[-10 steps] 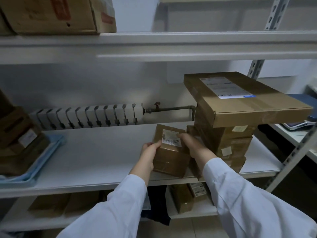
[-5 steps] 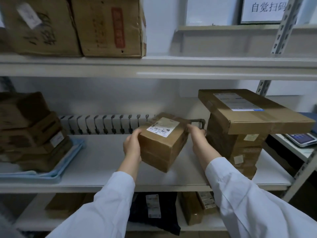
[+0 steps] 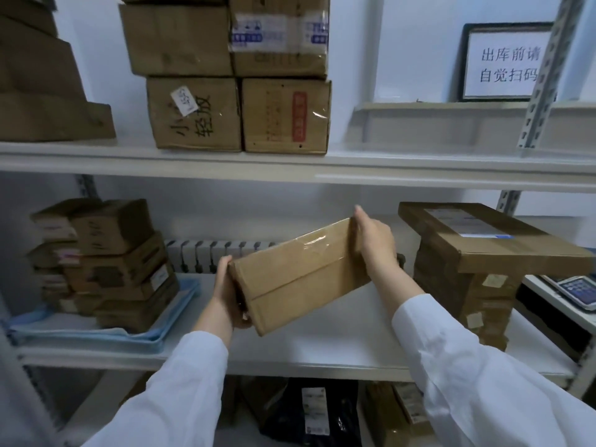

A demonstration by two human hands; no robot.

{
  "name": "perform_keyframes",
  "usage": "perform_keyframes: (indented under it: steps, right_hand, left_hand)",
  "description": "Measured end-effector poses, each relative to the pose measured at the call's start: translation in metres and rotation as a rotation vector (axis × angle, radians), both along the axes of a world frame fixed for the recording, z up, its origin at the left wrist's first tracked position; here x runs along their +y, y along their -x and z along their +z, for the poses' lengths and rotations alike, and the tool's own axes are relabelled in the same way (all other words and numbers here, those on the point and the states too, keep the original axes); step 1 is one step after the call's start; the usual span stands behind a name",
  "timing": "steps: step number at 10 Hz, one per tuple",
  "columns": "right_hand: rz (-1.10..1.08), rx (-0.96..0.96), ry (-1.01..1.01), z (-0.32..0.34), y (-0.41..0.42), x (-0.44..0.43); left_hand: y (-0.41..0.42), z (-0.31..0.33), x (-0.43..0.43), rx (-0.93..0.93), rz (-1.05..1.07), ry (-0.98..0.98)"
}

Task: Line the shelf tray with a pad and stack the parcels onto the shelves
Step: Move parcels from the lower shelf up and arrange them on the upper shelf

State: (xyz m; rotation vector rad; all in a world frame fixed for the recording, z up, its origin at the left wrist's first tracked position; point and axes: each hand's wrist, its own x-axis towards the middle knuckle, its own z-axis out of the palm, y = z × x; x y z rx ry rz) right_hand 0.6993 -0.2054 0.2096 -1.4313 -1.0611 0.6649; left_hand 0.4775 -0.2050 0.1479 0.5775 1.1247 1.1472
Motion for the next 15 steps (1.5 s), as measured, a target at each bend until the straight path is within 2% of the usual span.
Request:
perform_keyframes:
  steps: [1,2,3,4,5,6,7,10,11,13,14,15]
  right_hand:
    - [0.046,-0.111,0.028,0.018,0.010,-0.014]
    - [0.049,-0.144,0.022,0.033,0.016,-0.027]
    - [0.029,-0.179,0.031,0.045,0.012,-0.037]
    - [0.006,-0.139,0.006,0.054,0.004,-0.044]
    - [0.003,-0.089,-0.016,0.060,-0.003,-0.051]
    - [-0.025,-0.077,-0.074,0.064,-0.005,-0.054]
    - [-0.042,-0.087,-0.132,0.073,-0.005,-0.056]
    - [-0.099,-0.253,-0.327,0.127,-0.024,-0.057]
    - [-0.108,-0.283,-0.408,0.144,-0.037,-0.056]
    - [-0.115,-0.214,-0.613,0.156,-0.065,-0.053]
    - [-0.078,-0.131,-0.644,0.159,-0.076,-0.047]
    - [-0.105,-0.171,-0.593,0.157,-0.086,-0.037]
  left_hand:
    - [0.009,0.010,-0.017,-0.037,-0.120,-0.055]
    - [0.017,0.007,-0.027,-0.191,-0.173,-0.012]
    - [0.021,0.018,-0.034,-0.172,-0.120,-0.108]
    - [0.026,0.043,-0.057,-0.554,0.229,-0.110]
    - [0.041,0.053,-0.068,-1.181,0.129,-0.305]
    - [0.042,0.057,-0.059,-0.258,-0.438,-0.458]
    - [0.045,0.071,-0.059,-0.167,-0.496,-0.545]
    - [0.018,0.129,-0.063,-0.049,-0.335,-0.739]
    - [0.002,0.145,-0.066,-0.047,-0.325,-0.784]
    - [-0.034,0.171,-0.066,-0.127,-0.231,-0.813]
    - [-0.051,0.181,-0.065,-0.133,-0.222,-0.841]
    - [-0.069,0.188,-0.064,-0.138,-0.185,-0.871]
